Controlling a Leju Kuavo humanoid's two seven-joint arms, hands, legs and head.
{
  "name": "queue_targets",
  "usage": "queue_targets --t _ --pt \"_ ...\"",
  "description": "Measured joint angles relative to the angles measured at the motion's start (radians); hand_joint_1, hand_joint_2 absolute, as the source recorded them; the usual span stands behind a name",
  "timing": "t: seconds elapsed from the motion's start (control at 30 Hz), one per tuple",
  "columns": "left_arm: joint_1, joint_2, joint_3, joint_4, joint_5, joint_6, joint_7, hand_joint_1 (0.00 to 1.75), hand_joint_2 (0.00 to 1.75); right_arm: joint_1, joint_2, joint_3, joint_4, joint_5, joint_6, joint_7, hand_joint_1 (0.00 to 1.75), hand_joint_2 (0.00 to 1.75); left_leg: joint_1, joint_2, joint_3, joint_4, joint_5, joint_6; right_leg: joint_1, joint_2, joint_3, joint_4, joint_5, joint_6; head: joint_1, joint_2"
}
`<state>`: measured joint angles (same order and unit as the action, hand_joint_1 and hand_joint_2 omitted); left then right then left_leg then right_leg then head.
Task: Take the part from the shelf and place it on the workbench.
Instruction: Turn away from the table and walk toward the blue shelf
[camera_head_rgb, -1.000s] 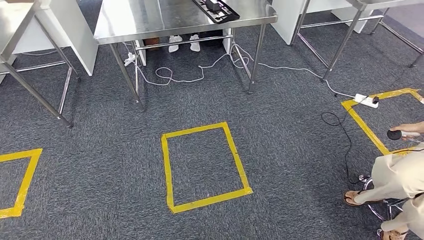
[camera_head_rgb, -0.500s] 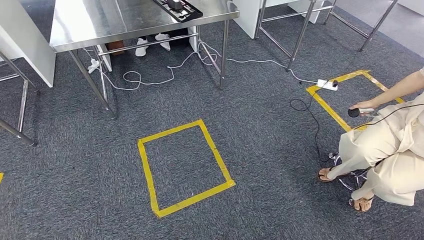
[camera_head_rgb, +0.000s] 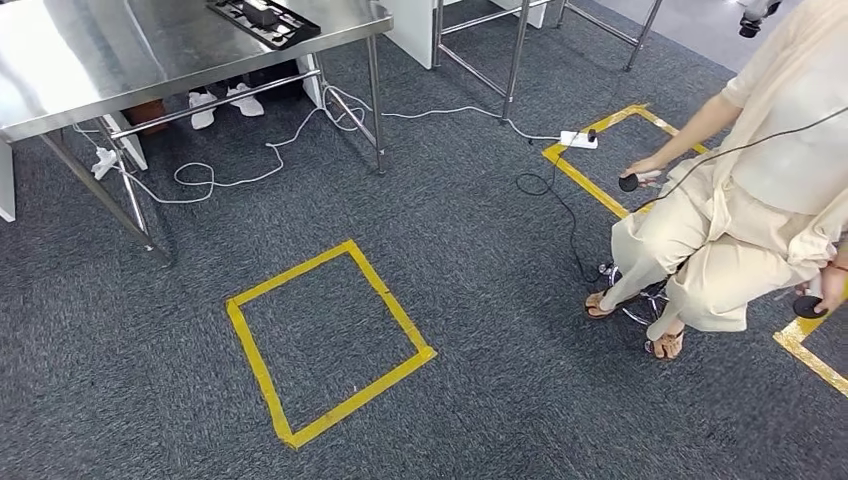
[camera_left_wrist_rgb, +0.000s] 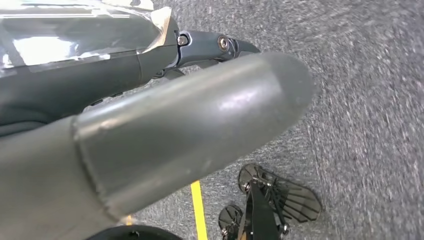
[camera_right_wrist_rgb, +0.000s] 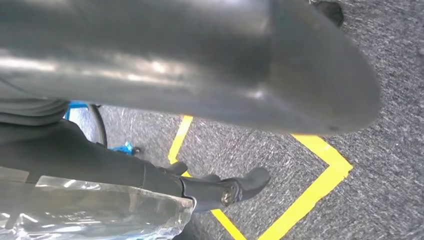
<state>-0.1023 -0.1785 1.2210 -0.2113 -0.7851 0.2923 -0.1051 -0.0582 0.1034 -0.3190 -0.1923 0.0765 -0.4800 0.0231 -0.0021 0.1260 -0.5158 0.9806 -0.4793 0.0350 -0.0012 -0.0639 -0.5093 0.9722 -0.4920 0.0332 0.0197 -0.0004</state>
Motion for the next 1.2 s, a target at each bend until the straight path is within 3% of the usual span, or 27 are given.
queue_targets --t 0.03,0.1,0.17,0.23,0.27,0.3,0.33,0.4,0.47,0.53,0.6,0.67,0.73,0.77,0.8,0.83,0.9,0.97,1.03,1.1,1.13,1.2 --pt "-0.001 0.0 0.0 0.0 -0.002 -0.002 -0.002 0.0 0.0 0.002 0.0 -0.001 0.0 -0.002 0.0 0.0 0.0 0.0 0.001 0.005 0.001 0.0 -0.001 -0.006 -0.006 0.012 -0.001 -0.002 0.004 -0.008 0.0 0.0" --pt "-0.004 0.0 0.0 0.0 -0.004 -0.007 -0.006 0.0 0.0 0.004 0.001 -0.003 0.0 -0.006 -0.001 -0.003 0.0 0.0 0.007 -0.03 -0.009 0.029 -0.028 -0.02 -0.018 0.031 0.001 -0.006 0.013 -0.022 -0.003 0.0" --pt "-0.001 0.001 0.0 0.0 -0.009 -0.008 0.0 0.0 0.0 0.002 0.003 -0.005 0.0 -0.007 -0.003 0.002 0.0 0.0 0.013 -0.095 -0.057 0.141 -0.1 -0.029 -0.025 0.051 -0.001 -0.008 0.02 -0.033 -0.007 0.0" --pt "0.004 0.0 0.0 0.0 -0.012 -0.006 0.012 0.0 0.0 0.003 0.004 -0.006 0.0 -0.006 -0.005 0.012 0.0 0.0 0.015 -0.122 -0.116 0.278 -0.16 -0.033 -0.024 0.076 -0.006 -0.007 0.023 -0.037 -0.008 0.0" --pt "0.006 0.0 0.0 0.001 -0.013 -0.004 0.016 0.0 0.0 0.005 0.004 -0.006 0.001 -0.005 -0.006 0.015 0.0 0.0 0.016 -0.124 -0.128 0.306 -0.161 -0.034 -0.023 0.09 -0.006 -0.006 0.023 -0.036 -0.008 0.0" --pt "0.007 0.0 0.0 0.001 -0.013 -0.002 0.018 0.0 0.0 0.007 0.004 -0.006 0.001 -0.005 -0.006 0.017 0.0 0.0 0.018 -0.126 -0.121 0.291 -0.14 -0.034 -0.024 0.104 -0.005 -0.004 0.023 -0.035 -0.008 0.0" --pt "0.008 0.0 0.0 0.001 -0.013 -0.001 0.019 0.0 0.0 0.008 0.004 -0.007 0.001 -0.005 -0.006 0.018 0.0 0.0 0.021 -0.132 -0.096 0.238 -0.102 -0.034 -0.025 0.119 -0.004 -0.001 0.023 -0.035 -0.008 0.0" --pt "0.009 0.0 0.0 0.001 -0.014 0.0 0.019 0.0 0.0 0.007 0.004 -0.007 0.001 -0.004 -0.007 0.018 0.0 0.0 0.031 -0.184 -0.035 0.098 -0.035 -0.035 -0.023 0.146 -0.01 0.009 0.021 -0.029 -0.01 0.0" --pt "0.009 0.0 0.0 0.002 -0.014 0.0 0.019 0.0 0.0 0.004 0.004 -0.007 0.001 -0.004 -0.007 0.018 0.0 0.0 0.034 -0.225 -0.011 0.032 -0.019 -0.032 -0.02 0.17 -0.027 0.018 0.023 -0.016 -0.012 0.0" --pt "0.008 0.0 0.0 0.003 -0.014 0.0 0.02 0.0 0.0 0.005 0.004 -0.007 0.002 -0.004 -0.007 0.018 0.0 0.0 0.029 -0.208 -0.013 0.027 -0.019 -0.021 -0.021 0.191 -0.045 0.019 0.03 0.0 -0.012 0.0" --pt "0.008 -0.001 0.0 0.003 -0.014 0.0 0.021 0.0 0.0 0.008 0.003 -0.007 0.002 -0.004 -0.007 0.019 0.0 0.0 0.027 -0.181 -0.013 0.018 -0.01 -0.002 -0.021 0.159 -0.067 0.045 0.018 0.007 -0.01 0.0" --pt "0.009 -0.002 0.0 0.004 -0.014 0.001 0.021 0.0 0.0 0.007 0.003 -0.007 0.002 -0.003 -0.008 0.02 0.0 0.0 0.024 -0.148 -0.013 0.013 -0.005 0.011 -0.019 0.099 -0.12 0.148 -0.034 0.0 -0.006 0.0" --pt "0.011 -0.002 0.0 0.004 -0.014 0.001 0.025 0.0 0.0 0.006 0.003 -0.007 0.002 -0.001 -0.009 0.026 0.0 0.0 0.018 -0.114 -0.016 0.013 -0.006 0.015 -0.019 0.078 -0.186 0.283 -0.091 -0.003 -0.004 0.0" --pt "0.011 -0.002 0.0 0.004 -0.014 0.001 0.029 0.0 0.0 0.007 0.003 -0.007 0.002 0.001 -0.01 0.031 0.0 0.0 0.016 -0.098 -0.017 0.013 -0.006 0.015 -0.02 0.075 -0.201 0.318 -0.101 0.001 -0.004 0.0" --pt "0.011 -0.002 0.0 0.004 -0.014 0.001 0.032 0.0 0.0 0.009 0.003 -0.007 0.002 0.002 -0.012 0.036 0.0 0.0 0.015 -0.084 -0.018 0.013 -0.006 0.015 -0.02 0.073 -0.191 0.308 -0.094 0.008 -0.003 0.0" --pt "0.011 -0.003 0.0 0.004 -0.014 0.001 0.035 0.0 0.0 0.011 0.002 -0.007 0.002 0.003 -0.014 0.04 0.0 0.0 0.014 -0.071 -0.017 0.013 -0.006 0.014 -0.02 0.066 -0.158 0.257 -0.074 0.016 -0.003 0.0" --pt "0.011 -0.004 0.0 0.005 -0.014 0.001 0.038 0.0 0.0 0.012 0.001 -0.007 0.002 0.004 -0.018 0.045 0.0 0.0 0.011 -0.049 -0.013 0.014 -0.008 0.011 -0.016 0.028 -0.067 0.1 -0.024 0.022 -0.003 0.0" --pt "0.011 -0.006 0.0 0.005 -0.015 0.001 0.039 0.0 0.0 0.009 0.001 -0.007 0.002 0.006 -0.02 0.047 0.0 0.0 0.007 -0.031 -0.007 0.014 -0.012 0.002 -0.006 0.0 -0.025 0.019 0.004 0.011 -0.003 0.0" --pt "0.008 -0.008 0.0 0.005 -0.015 0.001 0.039 0.0 0.0 0.009 -0.001 -0.007 0.002 0.006 -0.021 0.048 0.0 0.0 0.007 -0.013 0.001 0.011 -0.014 -0.01 0.0 0.012 -0.029 0.013 0.012 -0.005 -0.004 0.0" --pt "0.005 -0.01 0.0 0.005 -0.015 -0.001 0.032 0.0 0.0 0.011 -0.003 -0.007 0.002 0.006 -0.017 0.043 0.0 0.0 0.012 -0.035 -0.002 0.026 -0.029 -0.023 -0.013 0.031 -0.023 0.006 0.022 -0.021 -0.007 0.0" --pt "0.005 -0.01 0.0 0.005 -0.014 -0.004 0.023 0.0 0.0 0.011 -0.003 -0.007 0.002 0.004 -0.012 0.036 0.0 0.0 0.014 -0.061 -0.015 0.06 -0.055 -0.029 -0.019 0.039 -0.021 0.002 0.028 -0.029 -0.009 0.0" --pt "0.005 -0.009 0.0 0.005 -0.013 -0.012 0.003 0.0 0.0 0.009 -0.001 -0.007 0.002 0.001 0.0 0.017 0.0 0.0 0.018 -0.113 -0.071 0.188 -0.132 -0.035 -0.022 0.057 -0.024 0.001 0.034 -0.04 -0.012 0.0"
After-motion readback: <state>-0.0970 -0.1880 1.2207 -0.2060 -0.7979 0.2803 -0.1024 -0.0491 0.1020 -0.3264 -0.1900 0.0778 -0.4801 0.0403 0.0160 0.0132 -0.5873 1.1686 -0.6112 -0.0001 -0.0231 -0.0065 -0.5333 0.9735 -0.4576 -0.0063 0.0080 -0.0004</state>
